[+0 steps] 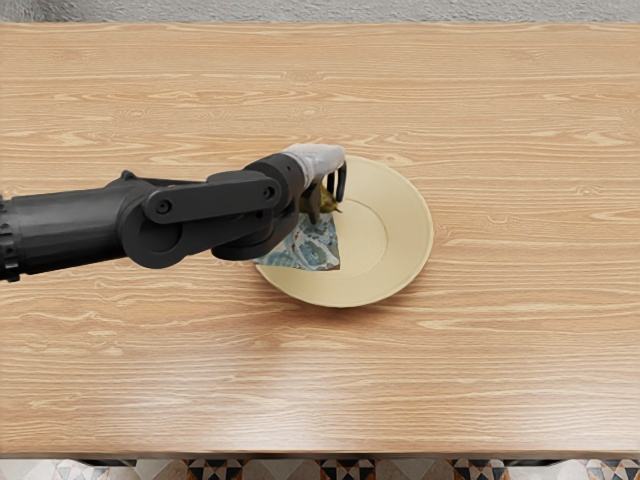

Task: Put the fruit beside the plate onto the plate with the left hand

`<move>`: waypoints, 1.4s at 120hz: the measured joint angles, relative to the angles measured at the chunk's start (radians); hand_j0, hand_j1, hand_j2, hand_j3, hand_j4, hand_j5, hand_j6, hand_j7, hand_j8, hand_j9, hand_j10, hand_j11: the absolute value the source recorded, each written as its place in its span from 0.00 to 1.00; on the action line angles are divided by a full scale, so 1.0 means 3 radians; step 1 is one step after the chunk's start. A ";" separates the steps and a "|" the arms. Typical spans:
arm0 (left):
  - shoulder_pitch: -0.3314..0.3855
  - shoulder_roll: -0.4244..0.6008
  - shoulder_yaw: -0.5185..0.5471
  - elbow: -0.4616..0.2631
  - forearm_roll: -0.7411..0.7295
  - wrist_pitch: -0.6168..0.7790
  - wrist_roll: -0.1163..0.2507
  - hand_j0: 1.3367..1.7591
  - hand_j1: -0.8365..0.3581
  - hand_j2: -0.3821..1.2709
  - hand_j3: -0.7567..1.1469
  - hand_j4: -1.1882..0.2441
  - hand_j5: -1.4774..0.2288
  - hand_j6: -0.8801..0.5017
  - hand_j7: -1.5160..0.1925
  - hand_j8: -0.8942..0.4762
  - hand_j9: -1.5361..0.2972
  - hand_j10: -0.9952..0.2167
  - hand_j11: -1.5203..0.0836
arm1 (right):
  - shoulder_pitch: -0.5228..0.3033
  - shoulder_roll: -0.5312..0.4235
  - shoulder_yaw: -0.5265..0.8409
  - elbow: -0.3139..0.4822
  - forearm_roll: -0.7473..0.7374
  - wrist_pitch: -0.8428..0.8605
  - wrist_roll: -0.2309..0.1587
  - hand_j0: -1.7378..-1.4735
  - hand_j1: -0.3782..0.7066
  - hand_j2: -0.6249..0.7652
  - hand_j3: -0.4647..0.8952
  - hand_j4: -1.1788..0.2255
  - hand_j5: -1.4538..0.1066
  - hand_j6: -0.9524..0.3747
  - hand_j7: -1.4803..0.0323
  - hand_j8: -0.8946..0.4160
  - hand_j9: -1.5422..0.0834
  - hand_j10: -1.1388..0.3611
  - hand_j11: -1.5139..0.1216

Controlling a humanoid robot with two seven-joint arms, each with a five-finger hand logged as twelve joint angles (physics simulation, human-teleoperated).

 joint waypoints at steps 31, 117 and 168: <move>0.0000 -0.0001 -0.0005 0.0001 0.0009 0.0010 -0.0003 0.75 0.62 0.32 0.40 0.51 0.50 0.37 0.53 0.43 0.50 0.56 0.56 | 0.0000 0.0000 0.0000 0.0000 0.0000 0.0000 0.0000 0.30 0.03 0.45 0.34 0.84 0.93 0.72 0.98 0.68 0.95 0.76 0.93; 0.0093 0.1557 -0.1215 -0.1017 -0.1767 -0.0844 -0.0003 0.76 0.96 0.24 0.40 0.80 0.84 0.61 0.86 0.63 0.81 0.79 0.92 | 0.0000 0.0000 0.0000 0.0005 -0.0001 0.0000 0.0000 0.30 0.03 0.45 0.34 0.84 0.93 0.72 0.98 0.68 0.95 0.76 0.93; 0.0360 0.2929 -0.1499 -0.1132 -0.3400 -0.2242 -0.0003 0.76 0.98 0.23 0.40 0.82 0.85 0.62 0.88 0.64 0.83 0.81 0.94 | 0.0000 0.0000 -0.0004 0.0005 -0.0002 0.0000 0.0000 0.30 0.03 0.45 0.34 0.84 0.93 0.72 0.98 0.68 0.95 0.76 0.93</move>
